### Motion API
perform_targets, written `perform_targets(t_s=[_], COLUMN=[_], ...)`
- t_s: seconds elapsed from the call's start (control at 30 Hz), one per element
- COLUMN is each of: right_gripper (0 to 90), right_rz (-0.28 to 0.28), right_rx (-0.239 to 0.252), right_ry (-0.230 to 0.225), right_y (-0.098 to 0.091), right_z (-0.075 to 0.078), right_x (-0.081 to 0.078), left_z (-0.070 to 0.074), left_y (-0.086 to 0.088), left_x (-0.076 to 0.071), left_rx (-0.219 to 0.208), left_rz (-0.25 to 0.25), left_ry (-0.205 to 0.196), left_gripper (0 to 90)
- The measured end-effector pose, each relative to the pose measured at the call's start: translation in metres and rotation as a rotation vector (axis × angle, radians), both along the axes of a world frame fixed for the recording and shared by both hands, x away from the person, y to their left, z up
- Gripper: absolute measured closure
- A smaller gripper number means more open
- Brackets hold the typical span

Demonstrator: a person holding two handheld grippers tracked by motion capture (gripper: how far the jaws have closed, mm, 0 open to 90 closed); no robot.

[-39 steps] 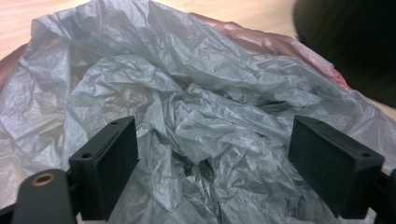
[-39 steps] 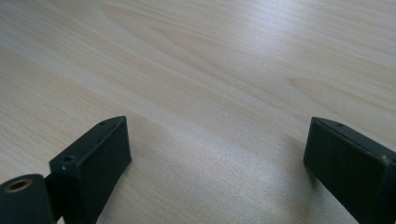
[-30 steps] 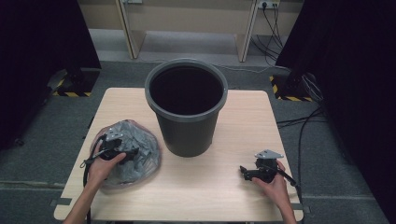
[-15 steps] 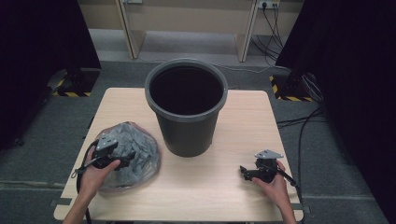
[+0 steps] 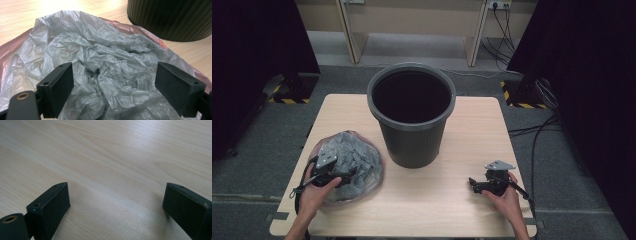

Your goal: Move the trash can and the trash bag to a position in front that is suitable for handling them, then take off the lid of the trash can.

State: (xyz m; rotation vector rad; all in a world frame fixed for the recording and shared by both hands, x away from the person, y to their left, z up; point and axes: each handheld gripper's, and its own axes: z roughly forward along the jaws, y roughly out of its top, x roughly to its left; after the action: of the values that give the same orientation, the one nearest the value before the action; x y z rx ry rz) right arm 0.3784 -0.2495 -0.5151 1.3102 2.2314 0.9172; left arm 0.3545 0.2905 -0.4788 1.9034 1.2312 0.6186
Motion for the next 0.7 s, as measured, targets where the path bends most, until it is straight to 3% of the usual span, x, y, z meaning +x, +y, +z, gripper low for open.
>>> perform_targets(t_s=[0.17, 0.37, 0.5, 0.63, 0.7], right_gripper=[7.6, 7.5, 10.5, 17.6, 16.8], right_rz=[0.000, -0.001, -0.001, -0.001, -0.008], right_rx=[0.000, 0.002, 0.005, 0.019, 0.025], right_ry=[0.000, 0.001, 0.002, 0.024, -0.007], right_y=[0.000, 0.000, 0.000, -0.002, -0.002], right_z=[0.000, 0.000, 0.001, 0.009, 0.018], right_x=[0.000, 0.000, 0.001, 0.002, 0.003], left_z=[0.003, 0.018, 0.026, 0.029, 0.030], left_y=[-0.001, -0.002, -0.006, -0.011, -0.012], left_x=[-0.007, -0.016, -0.025, -0.037, -0.043], left_rx=[-0.014, -0.030, -0.044, -0.059, -0.054], left_rz=[-0.005, -0.009, -0.025, -0.052, -0.059], left_ry=[-0.020, -0.074, -0.090, -0.101, -0.111], left_gripper=[14.9, 14.9, 14.9, 14.9, 14.9])
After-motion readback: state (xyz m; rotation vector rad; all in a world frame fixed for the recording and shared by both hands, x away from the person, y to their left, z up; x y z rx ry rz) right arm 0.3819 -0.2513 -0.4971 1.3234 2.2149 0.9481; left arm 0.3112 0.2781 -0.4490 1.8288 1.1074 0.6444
